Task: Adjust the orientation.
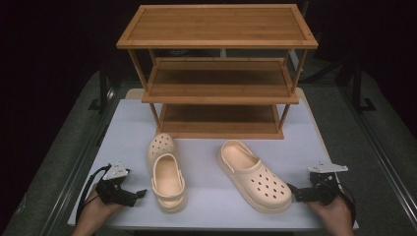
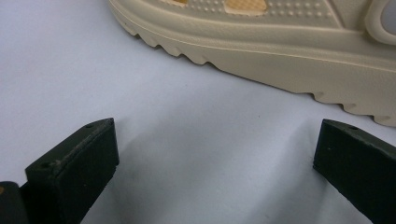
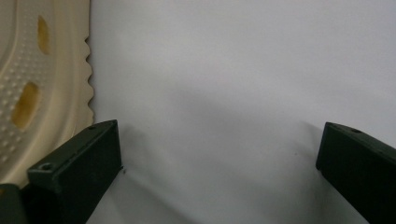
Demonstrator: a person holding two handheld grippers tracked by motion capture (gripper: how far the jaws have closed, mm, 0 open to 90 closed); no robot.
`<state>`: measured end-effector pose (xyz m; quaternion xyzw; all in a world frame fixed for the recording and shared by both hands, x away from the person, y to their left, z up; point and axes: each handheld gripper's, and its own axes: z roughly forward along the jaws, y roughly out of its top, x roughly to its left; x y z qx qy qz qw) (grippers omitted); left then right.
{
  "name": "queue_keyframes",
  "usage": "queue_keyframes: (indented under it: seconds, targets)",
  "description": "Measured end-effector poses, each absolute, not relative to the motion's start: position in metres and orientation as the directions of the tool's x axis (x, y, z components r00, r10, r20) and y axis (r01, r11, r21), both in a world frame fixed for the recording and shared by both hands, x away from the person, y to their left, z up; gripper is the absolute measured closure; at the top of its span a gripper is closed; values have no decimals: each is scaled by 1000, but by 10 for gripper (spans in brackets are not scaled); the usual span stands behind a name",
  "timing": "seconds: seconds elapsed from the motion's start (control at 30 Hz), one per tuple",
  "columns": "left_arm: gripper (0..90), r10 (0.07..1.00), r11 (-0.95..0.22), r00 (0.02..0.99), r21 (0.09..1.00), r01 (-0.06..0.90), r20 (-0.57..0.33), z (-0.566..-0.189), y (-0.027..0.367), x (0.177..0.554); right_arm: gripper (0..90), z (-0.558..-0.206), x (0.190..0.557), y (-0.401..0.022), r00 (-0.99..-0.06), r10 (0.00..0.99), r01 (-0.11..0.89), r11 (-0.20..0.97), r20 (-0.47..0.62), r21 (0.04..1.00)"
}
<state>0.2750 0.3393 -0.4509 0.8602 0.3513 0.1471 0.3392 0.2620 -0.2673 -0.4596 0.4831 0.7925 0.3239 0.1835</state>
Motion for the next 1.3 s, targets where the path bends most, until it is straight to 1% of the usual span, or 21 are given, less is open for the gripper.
queue_keyframes:
  seconds: [0.13,0.17,0.23,0.27,0.33,0.4,0.47,0.5,0.57,0.67,0.87,1.03,1.23,1.3]
  targets:
    - [0,705,-522,709,687,505,15,-450,340,274,0,-460,262,-267,-466,885,647,323,22,691]
    - [14,705,-519,709,691,503,14,-450,340,274,0,-460,262,-267,-466,885,647,323,22,691]
    - [88,704,-511,710,702,496,11,-448,343,272,0,-460,262,-267,-467,884,646,324,21,691]
    - [141,708,-507,706,703,499,9,-446,344,271,0,-460,262,-267,-466,885,647,323,22,691]
    - [167,717,-498,698,705,505,7,-444,345,272,0,-460,262,-267,-466,885,646,323,21,692]
    - [295,714,-496,700,710,501,5,-440,348,272,0,-460,262,-267,-466,884,646,324,21,691]
    - [381,710,-483,704,717,502,-15,-437,350,273,0,-460,262,-267,-466,884,646,324,21,691]
    - [452,711,-479,702,720,503,-17,-436,351,273,0,-460,262,-267,-466,884,647,324,21,690]
    - [555,715,-469,698,717,515,-34,-433,353,276,0,-460,262,-267,-466,884,647,324,22,690]
    - [735,713,-456,698,717,527,-59,-427,355,282,0,-460,262,-267,-466,884,647,324,22,691]
    - [898,708,-453,701,711,538,-79,-422,351,299,0,-460,262,-267,-466,884,646,323,22,691]
    - [900,710,-460,702,715,527,-60,-417,344,314,0,-460,262,-267,-466,884,647,323,23,691]
    - [900,737,-453,675,719,527,-31,-416,340,333,0,-460,262,-267,-467,884,646,324,22,691]
    - [900,744,-444,668,720,534,-37,-418,340,339,0,-460,262,-267,-466,884,646,323,23,692]
